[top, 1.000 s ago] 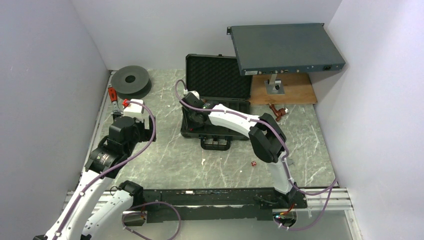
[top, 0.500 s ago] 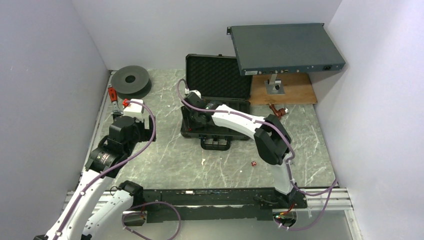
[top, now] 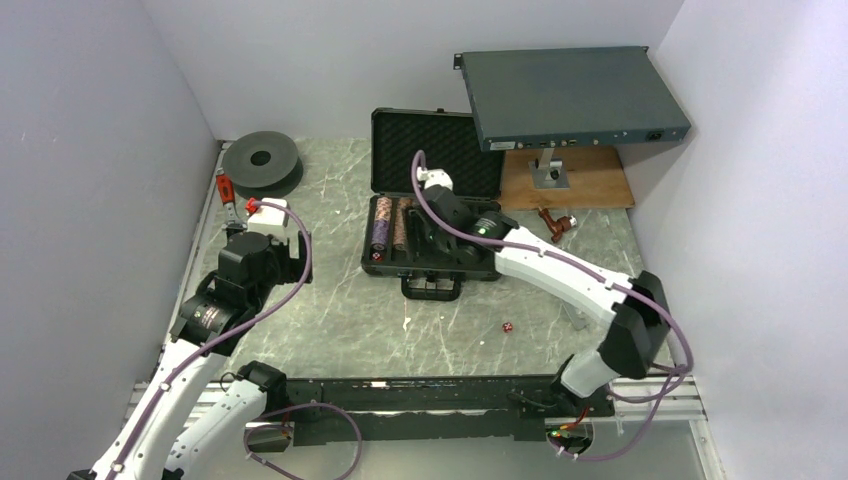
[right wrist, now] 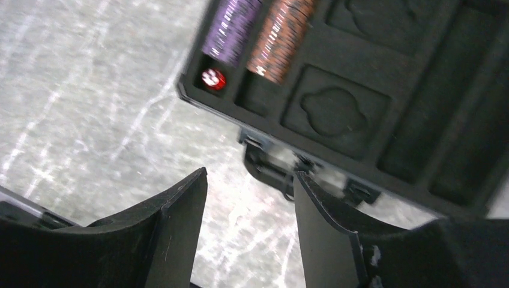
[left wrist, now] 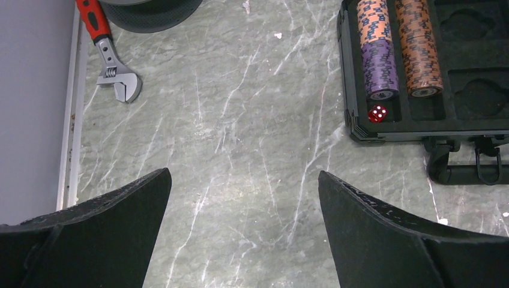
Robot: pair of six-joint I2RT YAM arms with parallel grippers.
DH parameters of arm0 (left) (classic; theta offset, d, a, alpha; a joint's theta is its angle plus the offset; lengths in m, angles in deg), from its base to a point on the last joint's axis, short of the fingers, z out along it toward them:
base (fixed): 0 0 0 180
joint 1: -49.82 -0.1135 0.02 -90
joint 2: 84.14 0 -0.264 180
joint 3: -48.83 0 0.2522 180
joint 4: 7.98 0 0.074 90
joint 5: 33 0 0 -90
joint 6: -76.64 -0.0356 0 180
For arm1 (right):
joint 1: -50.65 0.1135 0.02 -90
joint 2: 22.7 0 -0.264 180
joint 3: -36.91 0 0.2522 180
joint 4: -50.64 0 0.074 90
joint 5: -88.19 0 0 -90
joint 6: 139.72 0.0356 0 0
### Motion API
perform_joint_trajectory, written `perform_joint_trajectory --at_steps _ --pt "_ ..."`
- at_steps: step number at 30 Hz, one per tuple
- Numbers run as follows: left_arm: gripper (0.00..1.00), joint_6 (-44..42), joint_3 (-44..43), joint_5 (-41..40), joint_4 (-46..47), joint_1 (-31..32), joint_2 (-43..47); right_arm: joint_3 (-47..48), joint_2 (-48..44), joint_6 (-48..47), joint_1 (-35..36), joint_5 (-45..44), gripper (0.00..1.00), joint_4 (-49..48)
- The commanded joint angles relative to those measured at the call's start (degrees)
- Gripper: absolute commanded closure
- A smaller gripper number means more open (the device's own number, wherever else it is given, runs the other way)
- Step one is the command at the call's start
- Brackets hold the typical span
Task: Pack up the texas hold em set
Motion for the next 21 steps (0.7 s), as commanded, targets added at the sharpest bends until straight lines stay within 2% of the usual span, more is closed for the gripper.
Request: perform_joint_trajectory --at_steps 1,11,15,19,21 --pt "0.01 -0.41 -0.24 1.15 1.79 -0.33 -0.13 -6.98 -7.02 0.66 0.19 -5.56 0.42 4.38" --pt "0.01 -0.34 -0.31 0.72 1.49 -0.33 -0.04 -20.72 -20.06 7.82 0.02 -9.06 0.34 13.49" --pt "0.01 -0.33 -0.46 1.15 1.42 -0.33 -0.26 -24.39 -24.57 12.25 0.02 -9.39 0.23 17.32" --pt "0.01 -0.28 -0.56 1.29 1.31 -0.33 -0.06 -28.25 -28.23 16.38 -0.10 -9.87 0.02 18.87" --pt "0.01 -0.31 -0.51 1.28 1.37 -0.33 0.26 -28.96 -28.93 17.88 -0.29 -9.88 0.00 19.54"
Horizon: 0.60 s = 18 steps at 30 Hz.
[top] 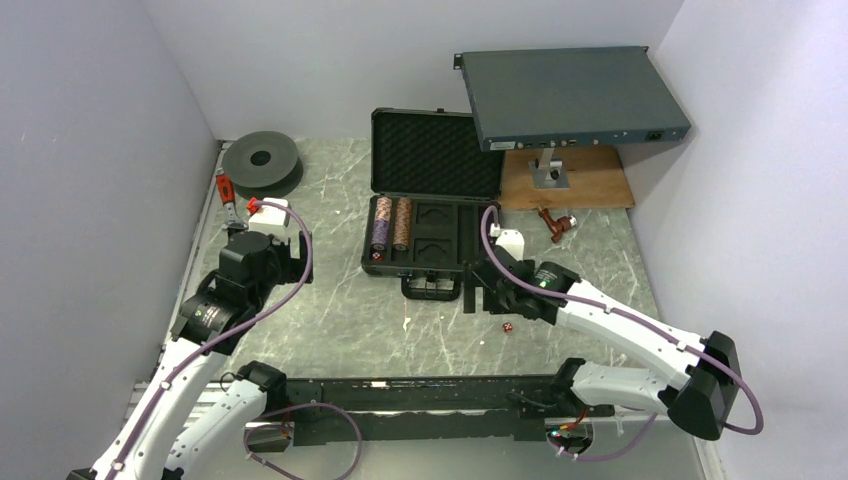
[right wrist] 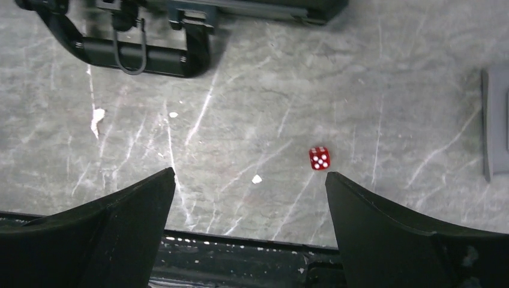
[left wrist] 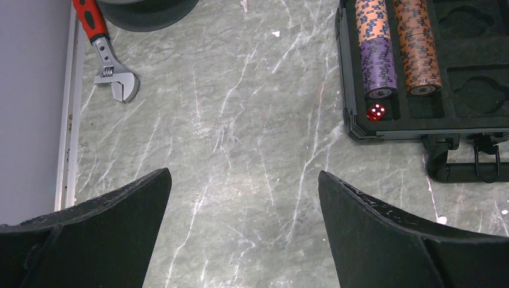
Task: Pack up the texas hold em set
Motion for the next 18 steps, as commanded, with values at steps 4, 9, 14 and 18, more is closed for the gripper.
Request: perform_joint_trajectory --at_steps 4,9,14,18 --pt "0.01 -0.39 -0.50 0.90 1.53 -0.33 0.69 -2.15 -2.58 8.14 -0.38 -2.55 0.00 4.26" --pt "0.01 -0.35 -0.55 1.23 1.45 -0.33 0.46 -3.09 -1.80 10.09 -1.33 -3.57 0.01 6.05" --pt "0.01 -0.35 -0.51 0.80 1.44 -0.33 0.65 -3.79 -1.90 10.37 -3.66 -2.27 0.05 6.14" --pt "0.01 -0.43 -0.42 0.85 1.44 -0.33 0.73 -5.77 -2.29 9.55 -7.51 0.62 0.11 5.32"
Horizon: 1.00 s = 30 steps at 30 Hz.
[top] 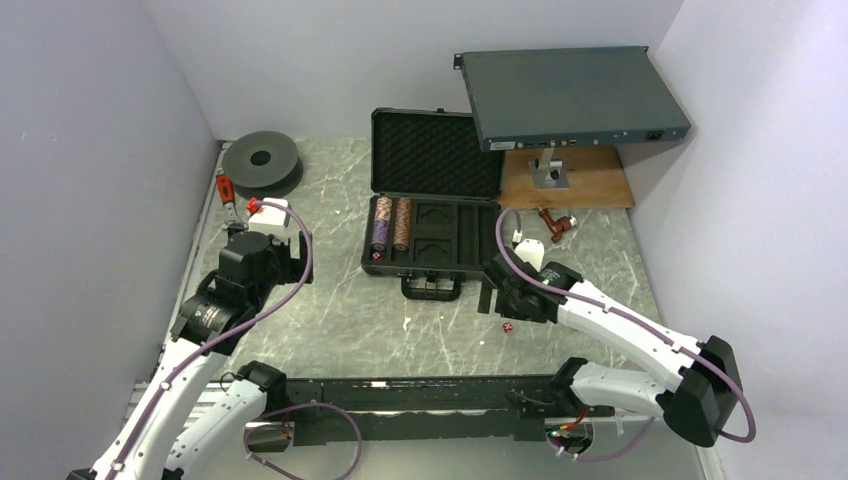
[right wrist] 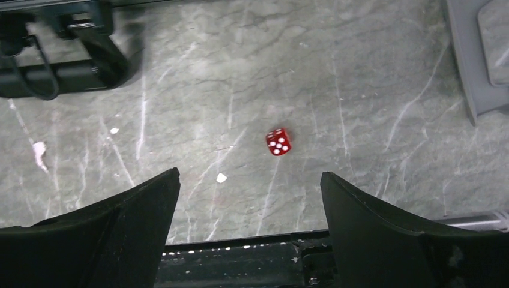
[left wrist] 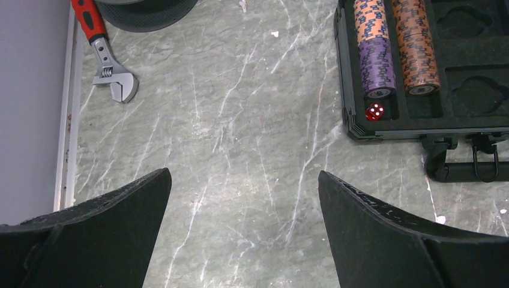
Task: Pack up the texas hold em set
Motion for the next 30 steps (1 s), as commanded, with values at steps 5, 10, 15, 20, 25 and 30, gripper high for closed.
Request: perform_joint_trajectory --at_steps 5,10,15,20,25,30 --pt "0.01 -0.43 -0.44 0.59 1.39 -0.34 0.43 -4.23 -1.44 -1.68 -7.28 6.94 0.17 -3.08" --pt "0.01 -0.43 -0.47 0.77 1.44 -0.33 0.38 -5.01 -0.55 -2.08 -8.29 7.93 0.24 -3.97" --pt "0.01 -0.52 -0.43 0.80 1.53 -0.38 0.48 -5.99 0.72 -2.25 -8.68 8.49 0.30 -5.46" --pt "0.01 -0.57 -0.40 0.98 1.61 -0.33 0.53 -7.13 1.81 -2.18 -8.98 8.69 0.35 -6.92" --pt "0.01 -0.62 -0.42 1.06 1.61 -0.40 0.57 -8.20 2.44 -2.37 -9.55 8.55 0.40 -8.25" --pt "0.01 -0.61 -0.33 0.87 1.61 -0.33 0.71 -9.07 3.40 -2.79 -9.94 8.80 0.43 -9.47"
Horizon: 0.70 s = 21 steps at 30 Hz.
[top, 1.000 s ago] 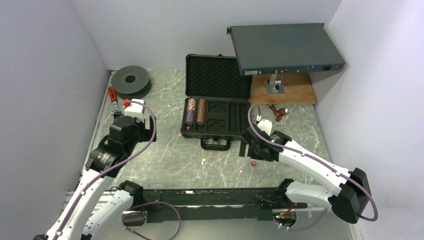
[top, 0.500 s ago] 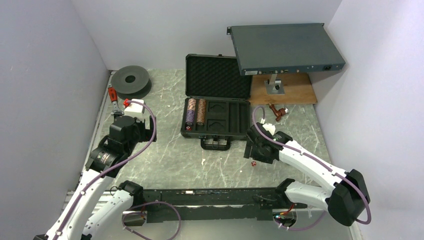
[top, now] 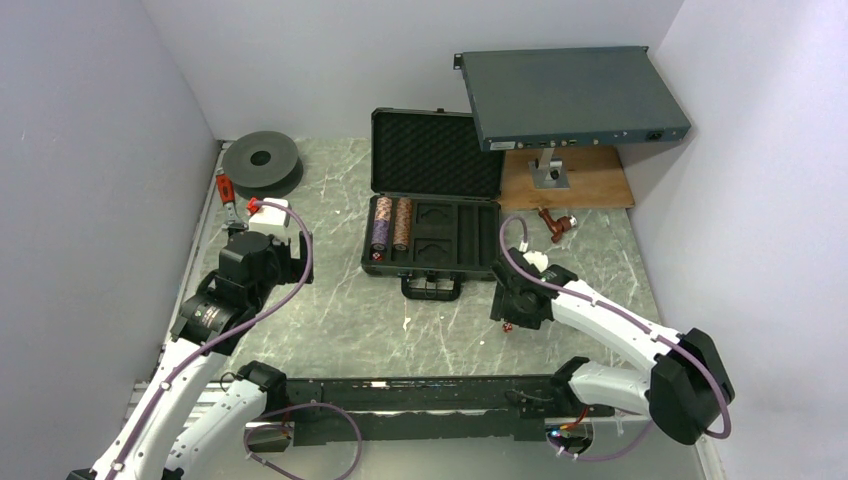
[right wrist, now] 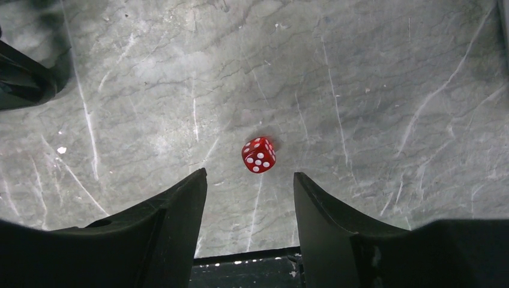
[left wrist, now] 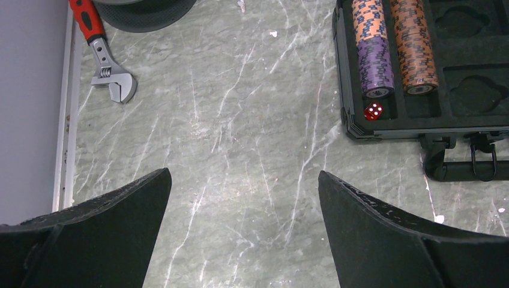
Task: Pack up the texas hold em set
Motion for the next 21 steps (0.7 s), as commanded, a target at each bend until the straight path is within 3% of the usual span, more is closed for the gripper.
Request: perform_joint_trajectory --at_steps 1,21 --pt "0.01 -0.59 -0.33 0.65 1.61 -0.31 0.70 -0.80 0.55 -0.56 -0.43 0.48 0.43 -2.56" --pt "0.01 -0.59 -0.40 0.75 1.53 -0.31 0.56 -2.89 3.50 -1.08 -0.87 0.77 0.50 -6.40"
